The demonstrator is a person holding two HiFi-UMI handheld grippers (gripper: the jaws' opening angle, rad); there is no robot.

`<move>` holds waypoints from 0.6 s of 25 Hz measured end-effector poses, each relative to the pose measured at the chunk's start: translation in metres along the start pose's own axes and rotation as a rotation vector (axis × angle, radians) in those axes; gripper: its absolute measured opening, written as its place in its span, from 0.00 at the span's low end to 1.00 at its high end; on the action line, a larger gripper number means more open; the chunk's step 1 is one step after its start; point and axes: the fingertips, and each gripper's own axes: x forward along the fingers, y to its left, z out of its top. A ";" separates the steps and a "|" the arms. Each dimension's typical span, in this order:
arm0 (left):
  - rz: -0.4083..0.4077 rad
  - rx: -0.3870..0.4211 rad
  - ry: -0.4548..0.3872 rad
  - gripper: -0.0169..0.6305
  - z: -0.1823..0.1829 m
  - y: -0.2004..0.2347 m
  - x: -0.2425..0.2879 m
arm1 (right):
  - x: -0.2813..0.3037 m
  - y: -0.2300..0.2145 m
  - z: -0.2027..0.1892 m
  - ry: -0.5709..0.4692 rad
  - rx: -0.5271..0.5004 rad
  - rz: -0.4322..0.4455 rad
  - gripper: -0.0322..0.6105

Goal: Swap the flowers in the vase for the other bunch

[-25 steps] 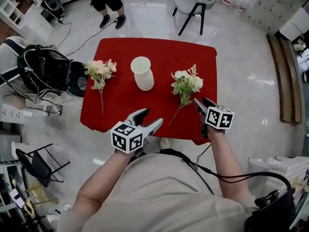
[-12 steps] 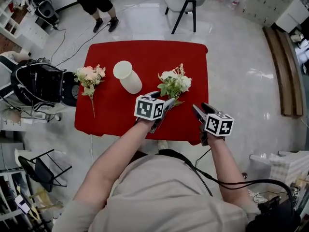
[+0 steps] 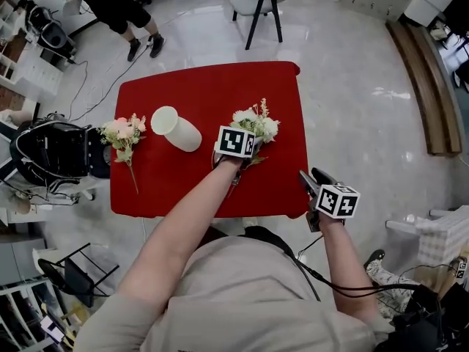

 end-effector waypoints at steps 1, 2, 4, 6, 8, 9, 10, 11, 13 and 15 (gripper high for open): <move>0.007 0.015 0.025 0.56 -0.001 0.000 0.006 | -0.003 -0.004 -0.002 -0.005 0.010 -0.007 0.42; 0.014 0.028 0.048 0.56 -0.003 0.001 0.013 | -0.006 -0.007 -0.003 -0.012 0.018 -0.014 0.42; 0.029 0.047 0.081 0.56 -0.007 0.003 0.023 | -0.010 -0.013 -0.004 -0.024 0.031 -0.025 0.42; 0.035 0.052 0.107 0.56 -0.010 0.004 0.029 | -0.015 -0.019 -0.005 -0.031 0.042 -0.033 0.42; 0.034 0.062 0.130 0.56 -0.013 0.004 0.033 | -0.019 -0.023 -0.006 -0.035 0.050 -0.041 0.42; 0.035 0.069 0.137 0.55 -0.014 0.003 0.034 | -0.020 -0.024 -0.007 -0.036 0.054 -0.044 0.42; 0.035 0.075 0.140 0.51 -0.013 0.003 0.034 | -0.021 -0.025 -0.008 -0.037 0.056 -0.045 0.42; 0.035 0.079 0.140 0.47 -0.013 0.003 0.033 | -0.021 -0.026 -0.009 -0.037 0.059 -0.047 0.42; 0.035 0.083 0.140 0.36 -0.011 0.002 0.031 | -0.021 -0.027 -0.010 -0.035 0.063 -0.049 0.42; 0.034 0.084 0.135 0.28 -0.009 0.002 0.027 | -0.020 -0.025 -0.010 -0.034 0.063 -0.048 0.42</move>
